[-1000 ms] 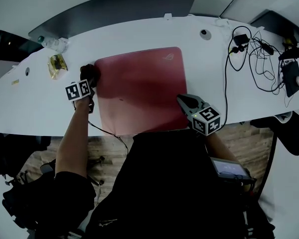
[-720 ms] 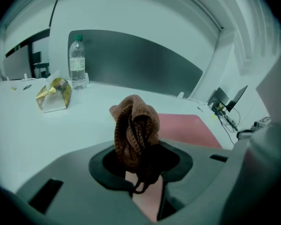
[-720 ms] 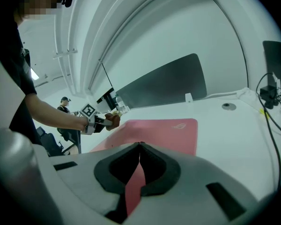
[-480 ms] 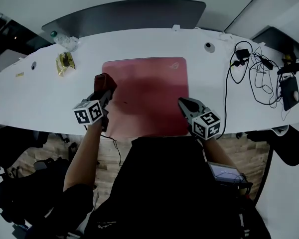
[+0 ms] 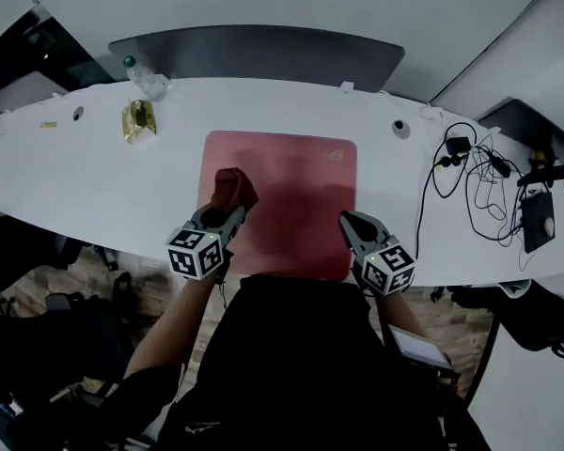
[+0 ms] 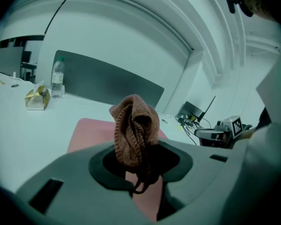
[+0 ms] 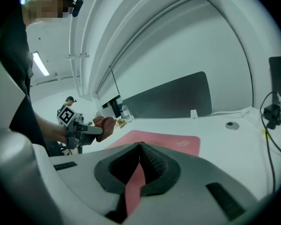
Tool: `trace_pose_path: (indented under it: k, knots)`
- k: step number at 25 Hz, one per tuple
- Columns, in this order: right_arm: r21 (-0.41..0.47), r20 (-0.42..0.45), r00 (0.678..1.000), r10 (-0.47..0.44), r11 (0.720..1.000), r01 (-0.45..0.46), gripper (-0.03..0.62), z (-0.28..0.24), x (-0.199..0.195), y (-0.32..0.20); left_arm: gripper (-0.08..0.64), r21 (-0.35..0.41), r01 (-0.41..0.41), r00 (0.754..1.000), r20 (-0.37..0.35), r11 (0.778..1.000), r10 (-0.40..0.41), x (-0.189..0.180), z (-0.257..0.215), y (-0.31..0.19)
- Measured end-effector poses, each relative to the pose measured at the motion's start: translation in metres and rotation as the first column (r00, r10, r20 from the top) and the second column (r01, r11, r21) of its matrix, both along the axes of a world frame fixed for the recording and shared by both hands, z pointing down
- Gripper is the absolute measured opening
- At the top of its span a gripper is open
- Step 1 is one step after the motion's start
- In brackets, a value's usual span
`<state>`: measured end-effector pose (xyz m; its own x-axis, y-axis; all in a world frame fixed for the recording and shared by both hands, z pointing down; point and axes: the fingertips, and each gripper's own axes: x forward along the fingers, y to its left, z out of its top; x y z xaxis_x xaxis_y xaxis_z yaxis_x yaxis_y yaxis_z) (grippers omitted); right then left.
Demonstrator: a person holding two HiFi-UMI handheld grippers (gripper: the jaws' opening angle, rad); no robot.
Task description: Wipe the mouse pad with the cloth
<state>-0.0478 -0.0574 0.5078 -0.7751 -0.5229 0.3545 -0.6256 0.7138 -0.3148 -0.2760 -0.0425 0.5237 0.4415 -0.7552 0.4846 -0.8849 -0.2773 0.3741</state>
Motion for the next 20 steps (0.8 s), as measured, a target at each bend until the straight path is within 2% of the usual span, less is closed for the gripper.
trace_pose_path:
  k: [8,20]
  knots:
    - [-0.001,0.023,1.000,-0.007,1.000,0.007,0.026,0.003,0.009,-0.001,0.135,0.021,-0.087,0.996,-0.033,0.996,0.087,0.055,0.003,0.020]
    - [-0.003,0.037,0.999,0.007,1.000,-0.007,0.026,0.007,0.010,0.005,0.136,0.012,-0.122,0.991,-0.051,0.992,0.122,0.063,0.009,0.032]
